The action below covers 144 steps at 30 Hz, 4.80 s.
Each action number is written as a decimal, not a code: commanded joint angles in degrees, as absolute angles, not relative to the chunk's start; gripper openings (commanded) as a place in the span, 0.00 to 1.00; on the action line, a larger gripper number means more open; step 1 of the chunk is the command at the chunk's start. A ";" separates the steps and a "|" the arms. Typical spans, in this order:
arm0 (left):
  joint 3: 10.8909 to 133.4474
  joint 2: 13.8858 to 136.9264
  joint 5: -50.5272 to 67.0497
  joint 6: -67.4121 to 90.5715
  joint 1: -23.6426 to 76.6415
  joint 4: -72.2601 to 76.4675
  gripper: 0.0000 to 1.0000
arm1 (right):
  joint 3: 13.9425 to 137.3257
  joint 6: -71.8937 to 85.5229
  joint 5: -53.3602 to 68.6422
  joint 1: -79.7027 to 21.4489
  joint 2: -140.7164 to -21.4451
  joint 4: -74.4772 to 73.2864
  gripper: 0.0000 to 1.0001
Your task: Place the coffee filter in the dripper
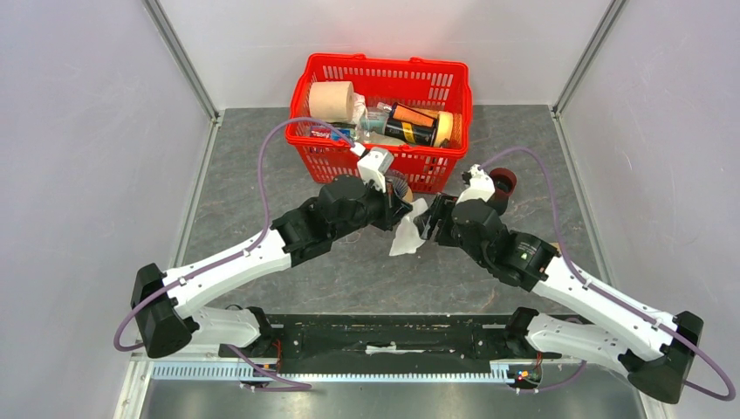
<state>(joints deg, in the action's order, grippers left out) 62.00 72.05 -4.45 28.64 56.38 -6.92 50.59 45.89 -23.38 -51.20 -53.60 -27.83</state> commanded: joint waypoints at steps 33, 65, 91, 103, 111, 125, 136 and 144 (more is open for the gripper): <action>60.52 64.63 -2.90 25.26 56.50 -6.24 0.02 | 48.60 39.42 -23.74 -49.04 -46.94 -29.04 0.00; 40.08 39.77 -29.15 36.39 56.43 -24.78 0.90 | 56.53 47.64 -39.81 -49.04 -89.68 -46.77 0.93; 40.53 37.65 -28.97 36.76 56.44 -24.41 0.91 | 57.30 50.72 -48.69 -49.04 -86.42 -53.44 0.00; 46.48 51.63 -12.70 37.36 56.44 -6.14 0.92 | 51.73 33.10 -28.06 -49.05 -53.12 -33.72 0.00; 60.49 68.21 -7.32 42.80 56.47 -5.88 0.93 | 59.10 28.75 -30.25 -50.58 -55.28 -34.37 0.00; 65.13 78.33 -8.37 41.60 56.50 -9.44 0.93 | 62.21 26.58 -35.57 -55.63 -57.33 -29.01 0.00; 64.49 77.42 -14.16 40.60 56.51 -13.05 0.14 | 61.77 26.77 -40.24 -55.64 -57.04 -31.54 0.00; 64.07 76.12 -18.90 41.48 56.51 -16.66 0.04 | 61.35 26.84 -43.32 -55.62 -55.82 -34.53 0.00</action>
